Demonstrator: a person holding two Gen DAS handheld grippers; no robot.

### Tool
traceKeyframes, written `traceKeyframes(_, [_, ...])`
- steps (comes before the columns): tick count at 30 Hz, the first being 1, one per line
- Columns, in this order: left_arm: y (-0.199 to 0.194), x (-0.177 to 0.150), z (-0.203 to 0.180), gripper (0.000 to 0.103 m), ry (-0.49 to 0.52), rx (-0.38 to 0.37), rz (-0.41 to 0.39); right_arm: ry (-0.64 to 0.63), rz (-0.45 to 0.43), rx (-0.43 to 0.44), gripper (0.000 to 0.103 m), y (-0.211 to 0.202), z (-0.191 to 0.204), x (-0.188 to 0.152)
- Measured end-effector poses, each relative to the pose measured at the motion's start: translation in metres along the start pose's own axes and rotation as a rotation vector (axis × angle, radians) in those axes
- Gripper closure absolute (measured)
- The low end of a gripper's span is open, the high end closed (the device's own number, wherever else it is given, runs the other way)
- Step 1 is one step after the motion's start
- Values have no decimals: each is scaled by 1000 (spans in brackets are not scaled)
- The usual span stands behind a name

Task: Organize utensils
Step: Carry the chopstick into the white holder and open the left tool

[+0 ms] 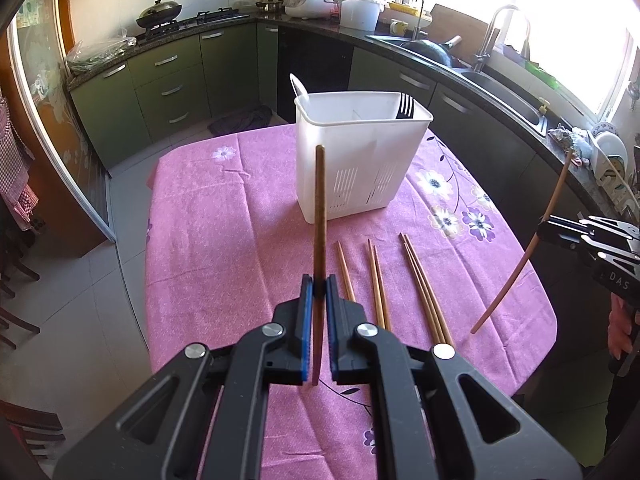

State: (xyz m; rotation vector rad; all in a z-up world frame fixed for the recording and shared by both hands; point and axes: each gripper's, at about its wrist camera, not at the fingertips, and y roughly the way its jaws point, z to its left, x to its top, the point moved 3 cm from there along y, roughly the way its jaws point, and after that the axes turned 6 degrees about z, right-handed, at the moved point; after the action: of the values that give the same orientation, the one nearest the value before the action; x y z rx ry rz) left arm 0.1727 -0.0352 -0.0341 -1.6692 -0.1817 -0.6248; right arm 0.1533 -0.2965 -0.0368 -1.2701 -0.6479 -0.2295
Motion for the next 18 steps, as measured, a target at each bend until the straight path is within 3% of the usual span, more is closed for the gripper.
traceKeyframes(8, [-15,22,-8,96,20,-8,-28,-20,-39,6,96,-12,6,18])
traceKeyframes(18, [-77,113,-29,96,54,-39,-157,-21,-64,8,96,-25,5,35])
